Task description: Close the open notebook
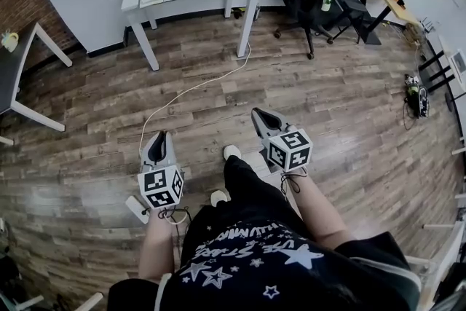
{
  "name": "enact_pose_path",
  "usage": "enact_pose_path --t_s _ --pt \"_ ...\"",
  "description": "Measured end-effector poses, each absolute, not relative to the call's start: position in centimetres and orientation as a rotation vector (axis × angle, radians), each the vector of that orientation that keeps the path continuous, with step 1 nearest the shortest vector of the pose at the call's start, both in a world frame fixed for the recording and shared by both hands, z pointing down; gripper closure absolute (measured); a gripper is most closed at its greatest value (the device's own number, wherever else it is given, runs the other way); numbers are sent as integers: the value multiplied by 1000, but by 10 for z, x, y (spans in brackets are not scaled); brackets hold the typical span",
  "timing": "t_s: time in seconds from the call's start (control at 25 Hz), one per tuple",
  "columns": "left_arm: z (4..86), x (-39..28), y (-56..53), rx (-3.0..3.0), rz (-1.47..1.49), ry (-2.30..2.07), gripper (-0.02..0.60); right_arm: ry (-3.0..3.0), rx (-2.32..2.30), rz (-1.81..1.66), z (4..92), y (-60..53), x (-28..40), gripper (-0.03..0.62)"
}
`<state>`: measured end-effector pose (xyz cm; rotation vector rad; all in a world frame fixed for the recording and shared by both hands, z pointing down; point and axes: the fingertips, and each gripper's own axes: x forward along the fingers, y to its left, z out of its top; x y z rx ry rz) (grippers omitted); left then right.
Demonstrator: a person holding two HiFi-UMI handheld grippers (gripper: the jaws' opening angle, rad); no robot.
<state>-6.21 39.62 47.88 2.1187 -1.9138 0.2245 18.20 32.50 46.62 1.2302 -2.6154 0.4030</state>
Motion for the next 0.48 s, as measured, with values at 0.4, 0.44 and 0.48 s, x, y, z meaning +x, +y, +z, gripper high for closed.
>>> enact_pose_path --t_s 0.4,0.44,0.48 --pt "492 -67 313 2098 236 -1845 270 -2639 1206 476 487 230 169 589" --pt "492 -68 299 2093 240 -1845 261 -2644 1200 484 488 215 166 589" --pt "493 -69 284 2087 242 -1847 253 -2648 1193 493 489 199 164 589"
